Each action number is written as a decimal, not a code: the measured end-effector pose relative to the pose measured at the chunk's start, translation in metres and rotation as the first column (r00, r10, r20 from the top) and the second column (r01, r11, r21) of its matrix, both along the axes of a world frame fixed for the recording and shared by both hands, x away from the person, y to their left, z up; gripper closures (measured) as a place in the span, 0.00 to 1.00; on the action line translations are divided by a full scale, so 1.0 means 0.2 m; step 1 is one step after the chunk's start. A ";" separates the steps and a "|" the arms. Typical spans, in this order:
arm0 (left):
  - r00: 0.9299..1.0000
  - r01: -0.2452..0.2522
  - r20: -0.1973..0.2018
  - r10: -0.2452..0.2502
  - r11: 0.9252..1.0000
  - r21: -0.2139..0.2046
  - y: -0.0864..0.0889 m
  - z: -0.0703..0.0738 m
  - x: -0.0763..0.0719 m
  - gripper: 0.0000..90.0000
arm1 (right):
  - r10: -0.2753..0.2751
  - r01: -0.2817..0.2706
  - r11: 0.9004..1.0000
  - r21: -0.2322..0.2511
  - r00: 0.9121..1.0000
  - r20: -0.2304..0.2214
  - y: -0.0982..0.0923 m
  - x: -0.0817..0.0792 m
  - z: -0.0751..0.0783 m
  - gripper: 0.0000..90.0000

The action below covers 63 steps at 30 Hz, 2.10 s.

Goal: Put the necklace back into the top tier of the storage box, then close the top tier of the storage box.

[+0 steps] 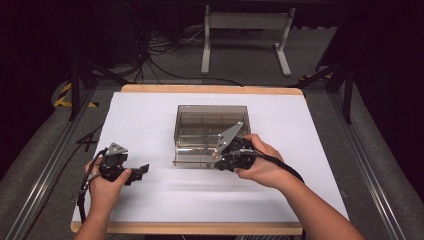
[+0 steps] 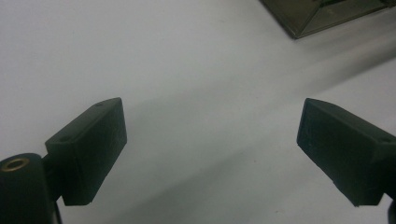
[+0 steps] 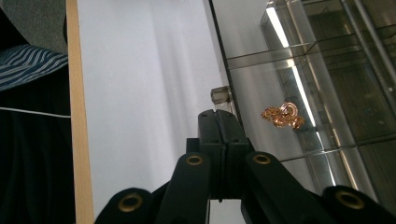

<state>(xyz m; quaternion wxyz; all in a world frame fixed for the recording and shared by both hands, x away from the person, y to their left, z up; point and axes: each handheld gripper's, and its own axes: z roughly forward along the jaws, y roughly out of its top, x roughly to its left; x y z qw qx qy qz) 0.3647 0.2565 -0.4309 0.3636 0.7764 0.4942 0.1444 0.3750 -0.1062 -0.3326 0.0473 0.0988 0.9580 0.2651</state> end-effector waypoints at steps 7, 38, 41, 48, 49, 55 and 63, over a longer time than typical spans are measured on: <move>1.000 0.001 0.001 -0.001 1.000 -0.001 0.00 0.00 0.00 0.10 | 0.021 -0.021 0.999 -0.026 1.000 -0.021 -0.01 -0.01 -0.03 1.00; 1.000 0.003 -0.002 -0.003 1.000 -0.004 0.00 0.00 0.00 0.10 | 0.005 -0.003 0.986 -0.164 1.000 0.009 0.02 0.01 -0.13 1.00; 1.000 0.002 -0.005 -0.002 1.000 -0.005 0.00 0.00 0.00 0.10 | 0.016 -0.012 0.987 -0.160 1.000 0.024 0.03 0.01 -0.13 1.00; 1.000 -0.002 0.000 0.002 1.000 -0.001 0.00 0.00 0.00 0.10 | 0.005 0.000 0.987 -0.161 0.999 0.034 0.04 0.01 -0.12 1.00; 1.000 -0.004 -0.001 0.004 1.000 -0.006 0.00 0.00 0.00 0.10 | -0.003 0.008 0.987 -0.159 0.999 0.032 0.04 0.01 -0.12 1.00; 1.000 -0.007 -0.004 0.007 1.000 -0.002 0.01 0.00 -0.01 0.10 | -0.008 0.017 0.987 -0.160 0.998 0.057 0.04 0.04 -0.11 1.00; 1.000 -0.017 -0.003 0.017 1.000 -0.002 0.03 0.00 -0.03 0.10 | -0.032 0.040 0.988 -0.149 0.998 0.053 0.03 0.09 -0.10 1.00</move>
